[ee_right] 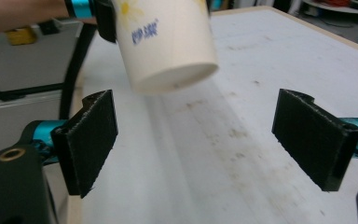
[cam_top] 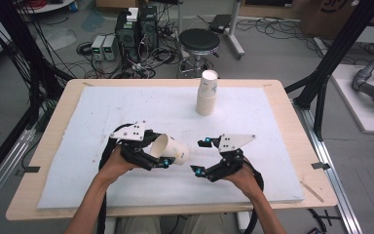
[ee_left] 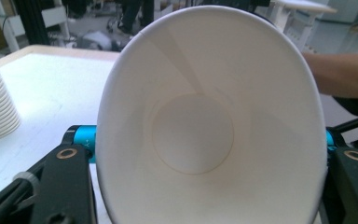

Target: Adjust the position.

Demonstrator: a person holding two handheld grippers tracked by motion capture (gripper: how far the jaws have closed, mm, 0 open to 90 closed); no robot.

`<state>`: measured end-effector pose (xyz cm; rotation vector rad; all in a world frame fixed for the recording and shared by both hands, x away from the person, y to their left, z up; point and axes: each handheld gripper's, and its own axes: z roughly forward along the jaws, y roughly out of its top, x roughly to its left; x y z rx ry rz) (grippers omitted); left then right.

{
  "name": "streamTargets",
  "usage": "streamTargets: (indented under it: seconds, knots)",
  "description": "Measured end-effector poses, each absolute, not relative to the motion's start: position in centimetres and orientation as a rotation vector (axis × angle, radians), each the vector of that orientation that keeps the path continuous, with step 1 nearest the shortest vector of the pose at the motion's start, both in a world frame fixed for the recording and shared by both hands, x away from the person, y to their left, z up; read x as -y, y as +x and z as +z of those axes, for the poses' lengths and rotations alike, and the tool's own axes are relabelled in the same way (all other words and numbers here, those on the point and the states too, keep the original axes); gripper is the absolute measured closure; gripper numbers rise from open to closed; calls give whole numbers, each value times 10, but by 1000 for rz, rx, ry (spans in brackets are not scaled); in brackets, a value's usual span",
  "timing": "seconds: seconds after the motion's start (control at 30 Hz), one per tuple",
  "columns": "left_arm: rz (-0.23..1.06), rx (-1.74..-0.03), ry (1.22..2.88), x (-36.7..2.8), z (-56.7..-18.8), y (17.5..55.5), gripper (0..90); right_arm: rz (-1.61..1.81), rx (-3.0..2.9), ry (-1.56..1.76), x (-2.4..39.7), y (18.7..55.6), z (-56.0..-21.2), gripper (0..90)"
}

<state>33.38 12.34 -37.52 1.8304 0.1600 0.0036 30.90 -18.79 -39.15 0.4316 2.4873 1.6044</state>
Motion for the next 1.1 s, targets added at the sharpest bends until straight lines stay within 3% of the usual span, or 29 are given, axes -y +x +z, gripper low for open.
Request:
streamTargets:
  seconds: [0.6, 1.1]
  knots:
    - [114, -165, 2303, -119, -347, 378, 330, 1288, -2278, 895, 234, 312, -420, 155]
    - [106, -147, 2434, -109, -342, 397, 331, 1240, -2224, 990, 248, 314, -446, 155]
